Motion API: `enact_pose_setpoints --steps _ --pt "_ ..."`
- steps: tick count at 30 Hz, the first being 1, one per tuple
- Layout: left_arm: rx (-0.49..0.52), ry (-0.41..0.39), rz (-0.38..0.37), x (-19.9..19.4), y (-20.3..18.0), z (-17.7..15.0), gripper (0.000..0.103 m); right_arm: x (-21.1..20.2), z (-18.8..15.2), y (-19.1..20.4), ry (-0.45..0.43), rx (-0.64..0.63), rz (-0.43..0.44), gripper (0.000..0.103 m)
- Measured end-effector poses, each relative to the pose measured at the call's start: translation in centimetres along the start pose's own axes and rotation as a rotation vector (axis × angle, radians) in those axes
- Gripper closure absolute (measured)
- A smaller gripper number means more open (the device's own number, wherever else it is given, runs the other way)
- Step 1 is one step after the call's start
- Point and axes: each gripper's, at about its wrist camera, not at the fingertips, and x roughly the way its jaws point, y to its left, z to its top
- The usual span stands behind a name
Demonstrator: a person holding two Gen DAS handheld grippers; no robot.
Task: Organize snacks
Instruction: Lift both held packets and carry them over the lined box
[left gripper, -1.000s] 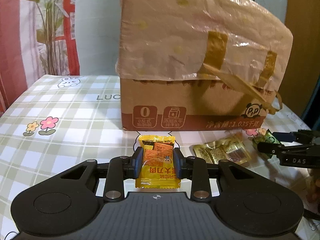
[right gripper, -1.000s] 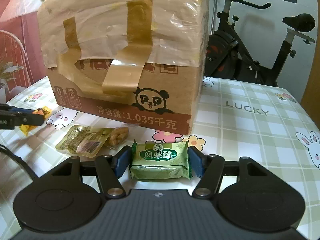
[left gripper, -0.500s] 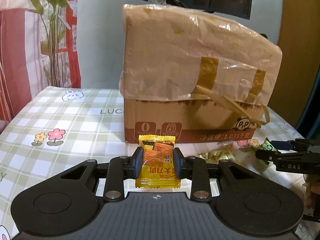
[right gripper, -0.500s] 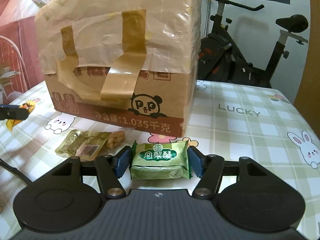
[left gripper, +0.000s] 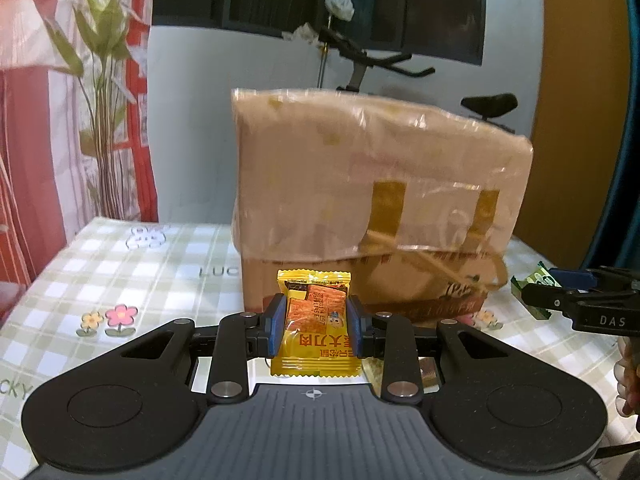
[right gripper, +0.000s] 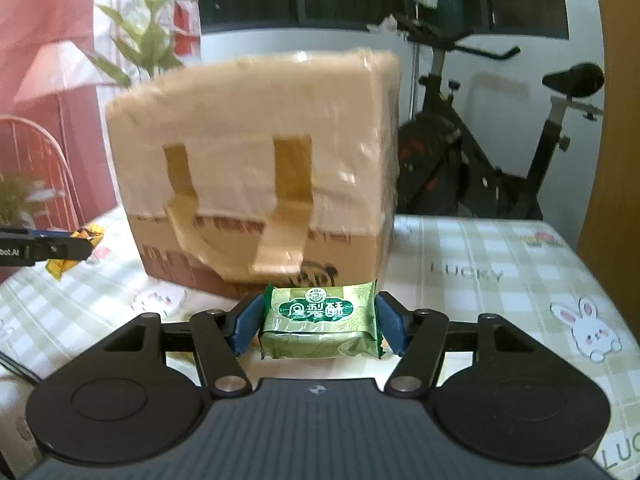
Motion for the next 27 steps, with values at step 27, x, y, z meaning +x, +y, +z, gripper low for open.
enact_pose_setpoints --steps 27 --pt "0.056 -0.215 -0.060 2.8 -1.2 13.3 0.069 0.4 14.3 1.4 -0.256 -0.060 0.130 0.039"
